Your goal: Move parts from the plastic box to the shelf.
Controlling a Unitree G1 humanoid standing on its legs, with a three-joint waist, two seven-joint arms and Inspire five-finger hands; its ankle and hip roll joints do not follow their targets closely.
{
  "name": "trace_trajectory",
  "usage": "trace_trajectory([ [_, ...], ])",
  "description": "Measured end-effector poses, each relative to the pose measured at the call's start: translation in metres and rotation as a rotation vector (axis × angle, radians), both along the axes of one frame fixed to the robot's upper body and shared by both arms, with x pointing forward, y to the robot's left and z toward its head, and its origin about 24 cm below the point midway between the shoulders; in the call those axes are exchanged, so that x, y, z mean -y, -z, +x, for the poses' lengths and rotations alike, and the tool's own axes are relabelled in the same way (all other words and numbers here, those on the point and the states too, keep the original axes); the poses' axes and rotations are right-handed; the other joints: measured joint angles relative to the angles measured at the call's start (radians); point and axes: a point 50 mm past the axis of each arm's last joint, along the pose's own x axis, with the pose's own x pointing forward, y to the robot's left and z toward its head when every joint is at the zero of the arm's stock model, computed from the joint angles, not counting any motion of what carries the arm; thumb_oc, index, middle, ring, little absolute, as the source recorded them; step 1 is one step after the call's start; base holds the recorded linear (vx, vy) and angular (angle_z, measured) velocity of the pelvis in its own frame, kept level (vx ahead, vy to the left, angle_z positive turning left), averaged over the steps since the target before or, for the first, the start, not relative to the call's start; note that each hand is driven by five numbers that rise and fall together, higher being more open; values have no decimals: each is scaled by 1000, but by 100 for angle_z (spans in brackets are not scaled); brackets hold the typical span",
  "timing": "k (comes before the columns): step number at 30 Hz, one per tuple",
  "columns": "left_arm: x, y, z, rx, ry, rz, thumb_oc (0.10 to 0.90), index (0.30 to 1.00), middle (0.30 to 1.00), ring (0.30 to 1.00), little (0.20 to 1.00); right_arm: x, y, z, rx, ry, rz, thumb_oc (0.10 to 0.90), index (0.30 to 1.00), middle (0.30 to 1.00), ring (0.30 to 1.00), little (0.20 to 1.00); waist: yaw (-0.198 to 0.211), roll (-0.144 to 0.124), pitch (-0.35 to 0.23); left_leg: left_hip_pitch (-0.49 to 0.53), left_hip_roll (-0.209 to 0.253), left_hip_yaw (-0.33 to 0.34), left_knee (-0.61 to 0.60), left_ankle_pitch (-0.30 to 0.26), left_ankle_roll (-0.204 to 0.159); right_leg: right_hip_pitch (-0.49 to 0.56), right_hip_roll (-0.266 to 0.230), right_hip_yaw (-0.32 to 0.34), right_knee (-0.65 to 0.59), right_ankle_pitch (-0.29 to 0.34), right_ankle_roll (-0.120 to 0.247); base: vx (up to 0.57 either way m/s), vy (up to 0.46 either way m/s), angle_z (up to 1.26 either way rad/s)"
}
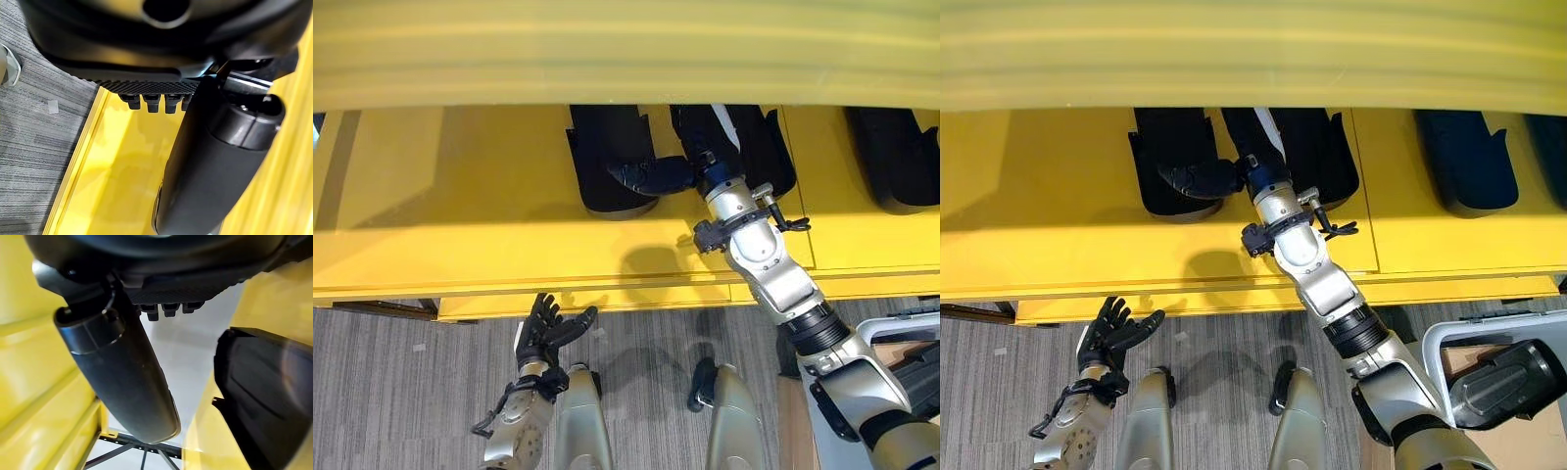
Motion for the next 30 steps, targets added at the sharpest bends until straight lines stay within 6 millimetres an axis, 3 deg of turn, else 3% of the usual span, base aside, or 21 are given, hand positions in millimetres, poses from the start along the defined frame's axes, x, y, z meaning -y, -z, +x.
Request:
trace_trajectory([
  [8, -1, -1, 0, 3, -3, 1, 900, 1000, 1000, 1000, 1000, 9, -6, -16, 50, -29, 49, 900, 1000, 1000, 1000, 1000, -11, 0, 0, 3, 1, 3, -2, 0, 0, 0, 2, 2, -2, 0, 0, -1, -2, -1],
  [16, -7, 3, -6, -5, -41, -9, 900, 1000, 1000, 1000, 1000, 43, 48, -39, -128, -40, 191, 900, 1000, 1000, 1000, 1000, -50, -2, 0, 115, 20, 33, -97, 20, 1, 75, 31, 11, -67, 13, -3, -9, -26, -11],
  [19, -3, 4, -7, -2, -20, -20, 900, 1000, 1000, 1000, 1000, 59, 71, -51, -202, -19, 208, 900, 1000, 1000, 1000, 1000, -61, 0, 0, 159, 30, 54, -145, 40, -18, 103, 43, 9, -101, 23, -7, 7, -2, -8],
  [21, -3, 6, -9, -9, -6, -19, 900, 1000, 1000, 1000, 1000, 69, 88, -59, -262, -1, 211, 900, 1000, 1000, 1000, 1000, -61, 3, -1, 200, 34, 63, -200, 61, -18, 134, 53, 8, -142, 37, -6, 15, 19, -12],
  [26, -1, 15, -20, -43, -31, -50, 900, 1000, 1000, 1000, 1000, 91, 109, -74, -336, 35, 197, 900, 1000, 1000, 1000, 1000, -79, 10, -4, 293, 35, 118, -352, 127, -20, 183, 76, 17, -259, 94, -6, 34, 23, -18],
  [30, -2, 30, -43, -110, -68, -80, 900, 1000, 1000, 1000, 1000, 111, 135, -95, -439, 86, 210, 900, 1000, 1000, 1000, 1000, -109, 24, -11, 423, 36, 169, -511, 185, -18, 277, 104, 25, -390, 150, 0, 59, 8, -23],
])
